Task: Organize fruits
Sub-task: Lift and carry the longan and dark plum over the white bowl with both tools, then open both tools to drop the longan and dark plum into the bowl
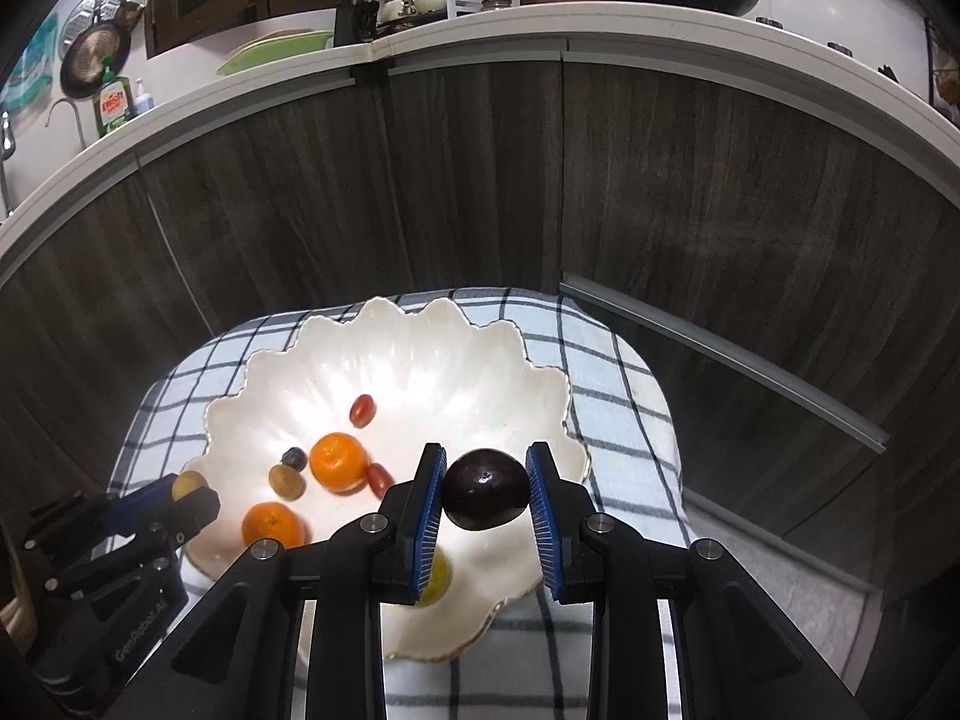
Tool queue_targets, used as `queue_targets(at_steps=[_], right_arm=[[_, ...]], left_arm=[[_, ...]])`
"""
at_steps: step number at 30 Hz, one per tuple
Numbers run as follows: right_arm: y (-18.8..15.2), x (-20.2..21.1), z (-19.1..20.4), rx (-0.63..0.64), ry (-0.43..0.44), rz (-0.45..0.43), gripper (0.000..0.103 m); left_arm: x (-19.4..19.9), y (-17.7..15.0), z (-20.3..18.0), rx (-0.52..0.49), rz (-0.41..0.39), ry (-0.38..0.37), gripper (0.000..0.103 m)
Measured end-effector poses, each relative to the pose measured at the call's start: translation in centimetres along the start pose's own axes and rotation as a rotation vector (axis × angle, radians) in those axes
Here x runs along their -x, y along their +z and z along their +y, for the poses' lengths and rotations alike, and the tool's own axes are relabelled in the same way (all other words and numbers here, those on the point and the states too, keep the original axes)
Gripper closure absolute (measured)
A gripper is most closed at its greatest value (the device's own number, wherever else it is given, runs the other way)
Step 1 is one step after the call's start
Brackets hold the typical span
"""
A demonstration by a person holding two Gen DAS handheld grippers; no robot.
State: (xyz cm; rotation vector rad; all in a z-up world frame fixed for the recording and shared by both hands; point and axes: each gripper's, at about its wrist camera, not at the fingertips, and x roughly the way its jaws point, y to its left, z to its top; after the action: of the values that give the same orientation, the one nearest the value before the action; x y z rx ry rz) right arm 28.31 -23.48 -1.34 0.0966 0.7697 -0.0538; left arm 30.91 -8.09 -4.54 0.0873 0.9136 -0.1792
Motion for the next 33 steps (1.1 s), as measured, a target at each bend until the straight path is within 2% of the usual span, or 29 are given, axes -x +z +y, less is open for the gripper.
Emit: queue_targets(at_steps=[13, 24, 31, 32, 33], right_arm=[[1.5, -3.7, -1.1, 0.001, 0.017, 0.058, 0.074], [1.4, -5.7, -1.8, 0.001, 0.02, 0.095, 0.074], [1.1, -6.5, -1.6, 0.015, 0.023, 0.124, 0.072], [1.1, -6.6, -1.7, 0.014, 0.02, 0.128, 0.063], [1.0, -6.7, -1.7, 0.011, 0.017, 0.13, 0.049]], left_arm=[[-3.0, 1.1, -1.9, -0.027, 0.025, -0.017, 0.08], [-4.5, 1.2, -2.6, -0.036, 0.039, -0.02, 0.08], [-4.4, 1.3, -2.6, -0.049, 0.026, -0.001, 0.054], [-4.4, 1.3, -2.5, -0.047, 0.023, 0.001, 0.052], [-4.3, 1.3, -2.4, -0.046, 0.023, 0.004, 0.051]])
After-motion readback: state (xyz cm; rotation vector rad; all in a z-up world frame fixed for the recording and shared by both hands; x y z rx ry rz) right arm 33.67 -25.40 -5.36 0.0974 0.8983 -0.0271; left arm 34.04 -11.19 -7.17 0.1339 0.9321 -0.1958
